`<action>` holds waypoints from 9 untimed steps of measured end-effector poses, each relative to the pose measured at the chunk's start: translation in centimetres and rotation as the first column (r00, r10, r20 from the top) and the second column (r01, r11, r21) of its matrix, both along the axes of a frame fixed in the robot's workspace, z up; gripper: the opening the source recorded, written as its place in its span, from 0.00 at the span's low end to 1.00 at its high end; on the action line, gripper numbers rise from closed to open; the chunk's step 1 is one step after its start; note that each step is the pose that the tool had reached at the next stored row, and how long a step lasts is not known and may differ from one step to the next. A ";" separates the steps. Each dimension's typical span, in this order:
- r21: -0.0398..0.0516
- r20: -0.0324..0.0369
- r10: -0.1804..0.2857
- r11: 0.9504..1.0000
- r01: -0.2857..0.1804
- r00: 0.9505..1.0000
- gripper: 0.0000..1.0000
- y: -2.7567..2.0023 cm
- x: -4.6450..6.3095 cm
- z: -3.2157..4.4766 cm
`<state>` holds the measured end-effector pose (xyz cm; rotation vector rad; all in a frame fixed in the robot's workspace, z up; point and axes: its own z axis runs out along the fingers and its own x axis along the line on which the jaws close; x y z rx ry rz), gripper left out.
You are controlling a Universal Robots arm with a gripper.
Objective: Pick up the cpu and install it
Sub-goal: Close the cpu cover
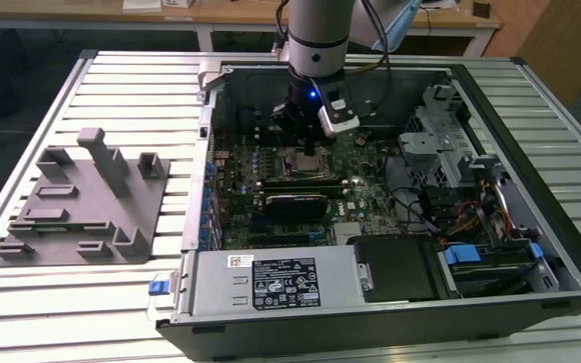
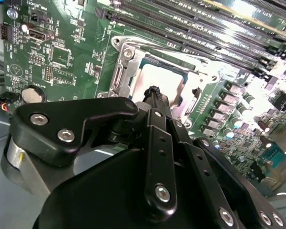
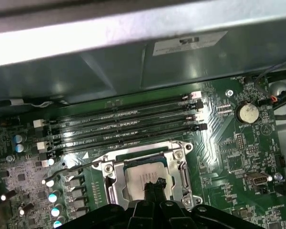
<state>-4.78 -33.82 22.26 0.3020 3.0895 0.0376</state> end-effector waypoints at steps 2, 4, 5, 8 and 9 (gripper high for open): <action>0.000 0.000 0.000 1.000 0.000 1.000 0.11 0.00 0.0 -0.01; 0.000 0.000 0.000 1.000 0.000 1.000 0.11 0.00 0.0 0.00; 0.000 0.000 0.000 1.000 0.000 1.000 0.11 0.00 0.0 0.00; 0.000 0.000 0.000 1.000 0.000 1.000 0.11 0.00 0.0 0.00; 0.000 0.000 0.000 1.000 0.000 1.000 0.11 0.00 -0.1 -0.01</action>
